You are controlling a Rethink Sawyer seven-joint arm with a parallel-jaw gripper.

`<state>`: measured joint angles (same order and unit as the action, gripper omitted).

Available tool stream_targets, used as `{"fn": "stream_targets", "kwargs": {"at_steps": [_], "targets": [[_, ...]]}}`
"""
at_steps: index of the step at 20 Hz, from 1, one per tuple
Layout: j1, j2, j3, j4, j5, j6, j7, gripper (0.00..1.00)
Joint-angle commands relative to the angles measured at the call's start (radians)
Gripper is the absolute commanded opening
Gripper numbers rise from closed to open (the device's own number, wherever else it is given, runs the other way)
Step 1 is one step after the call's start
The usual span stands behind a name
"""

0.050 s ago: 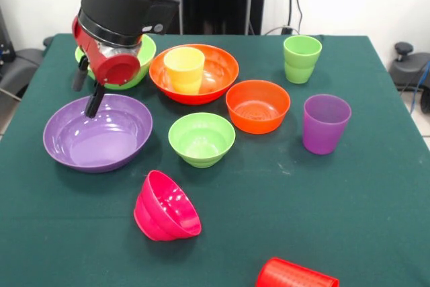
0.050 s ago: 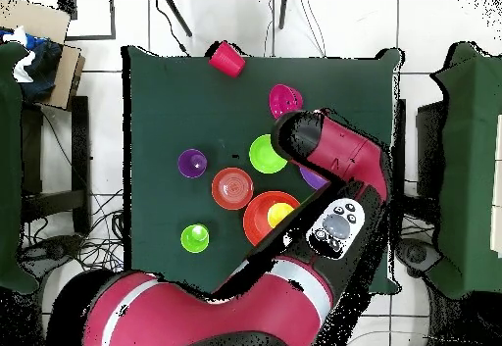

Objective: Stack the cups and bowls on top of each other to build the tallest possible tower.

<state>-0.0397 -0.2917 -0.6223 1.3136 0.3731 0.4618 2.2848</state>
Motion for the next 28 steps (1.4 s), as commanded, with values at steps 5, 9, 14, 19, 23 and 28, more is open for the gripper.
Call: {"fn": "stream_targets", "kwargs": {"at_steps": [5, 9, 14, 19, 23, 28], "targets": [[-0.007, 0.062, 0.153, 0.052, -0.06, -0.115, 0.068, 1.0], [-0.025, 0.09, 0.179, 0.05, -0.055, -0.175, 0.072, 1.0], [-0.032, 0.106, 0.19, 0.053, -0.054, -0.222, 0.076, 1.0], [-0.033, 0.116, 0.19, 0.048, -0.044, -0.226, 0.079, 1.0], [-0.026, 0.114, 0.185, 0.045, -0.031, -0.206, 0.087, 1.0], [-0.007, 0.102, 0.176, 0.043, -0.012, -0.163, 0.107, 1.0]]}}
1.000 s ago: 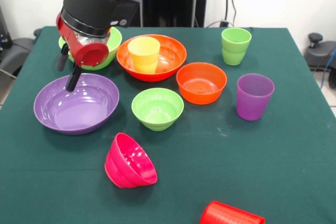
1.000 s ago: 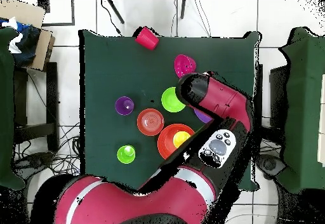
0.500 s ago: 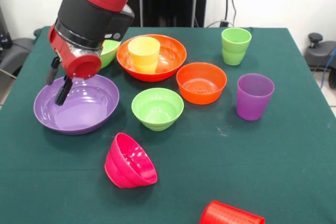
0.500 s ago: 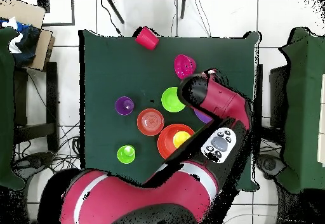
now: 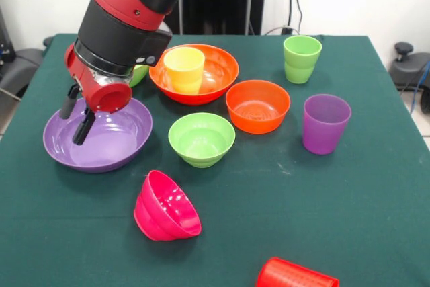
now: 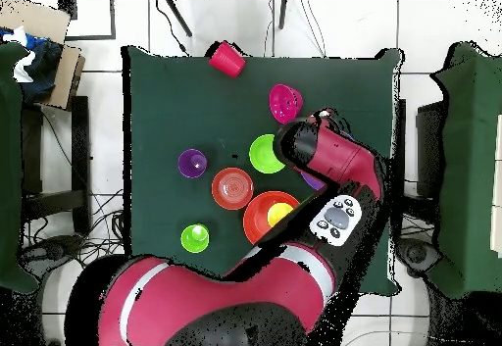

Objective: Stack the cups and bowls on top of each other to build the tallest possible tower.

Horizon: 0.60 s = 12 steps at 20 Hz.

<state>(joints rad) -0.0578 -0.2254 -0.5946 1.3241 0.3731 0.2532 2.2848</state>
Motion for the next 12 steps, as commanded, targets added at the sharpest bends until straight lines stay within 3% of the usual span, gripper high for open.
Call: {"fn": "stream_targets", "kwargs": {"at_steps": [1, 12], "targets": [[0.017, 0.039, 0.142, 0.025, -0.005, 0.059, 0.115, 1.0], [0.047, 0.122, 0.11, -0.07, 0.058, 0.051, 0.182, 1.0]]}}
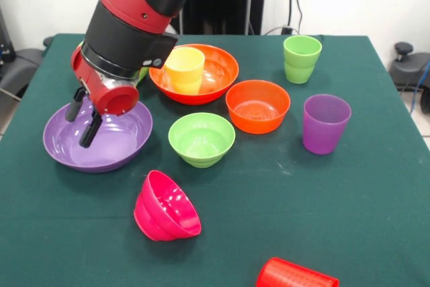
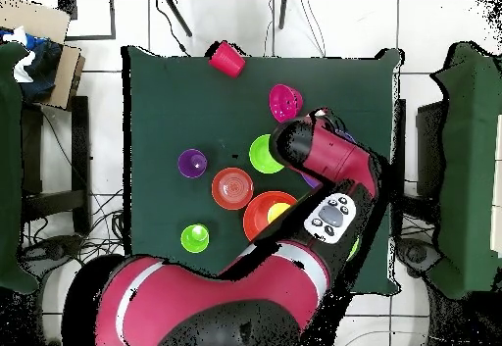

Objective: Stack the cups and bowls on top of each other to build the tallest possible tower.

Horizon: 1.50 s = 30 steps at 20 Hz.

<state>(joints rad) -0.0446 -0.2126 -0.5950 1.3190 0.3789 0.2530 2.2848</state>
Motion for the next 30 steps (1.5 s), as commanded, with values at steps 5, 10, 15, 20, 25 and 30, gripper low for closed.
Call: {"fn": "stream_targets", "kwargs": {"at_steps": [5, 10, 15, 20, 25, 30], "targets": [[0.041, 0.13, 0.098, -0.081, 0.075, 0.044, 0.18, 1.0], [0.043, 0.134, 0.096, -0.076, 0.085, 0.031, 0.171, 1.0], [0.039, 0.135, 0.101, -0.072, 0.09, 0.019, 0.16, 1.0], [0.034, 0.135, 0.106, -0.071, 0.088, 0.013, 0.153, 1.0], [0.036, 0.132, 0.104, -0.068, 0.088, 0.016, 0.153, 1.0], [0.04, 0.149, 0.095, -0.084, 0.099, 0.014, 0.164, 1.0]]}}
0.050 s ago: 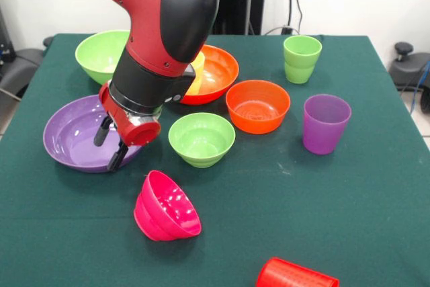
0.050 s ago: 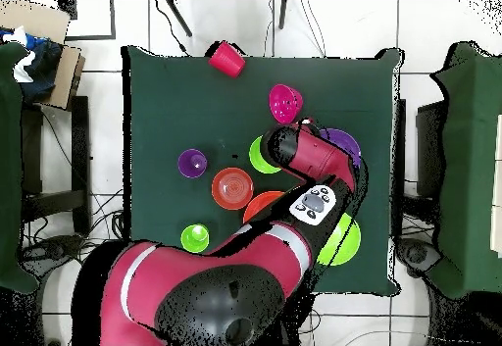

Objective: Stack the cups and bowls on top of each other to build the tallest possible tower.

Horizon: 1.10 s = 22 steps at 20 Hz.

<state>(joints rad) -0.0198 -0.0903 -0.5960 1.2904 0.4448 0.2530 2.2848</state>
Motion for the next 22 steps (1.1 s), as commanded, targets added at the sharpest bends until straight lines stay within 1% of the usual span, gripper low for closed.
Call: {"fn": "stream_targets", "kwargs": {"at_steps": [1, 8, 10, 11, 22], "targets": [[0.017, 0.036, 0.091, -0.063, 0.037, 0.012, 0.169, 1.0], [0.014, 0.084, 0.084, -0.099, 0.059, -0.02, 0.178, 1.0], [0.026, 0.131, 0.064, -0.159, 0.082, -0.009, 0.192, 1.0], [0.028, 0.137, 0.06, -0.163, 0.087, -0.012, 0.194, 1.0], [0.029, 0.149, 0.056, -0.166, 0.109, -0.031, 0.176, 1.0]]}}
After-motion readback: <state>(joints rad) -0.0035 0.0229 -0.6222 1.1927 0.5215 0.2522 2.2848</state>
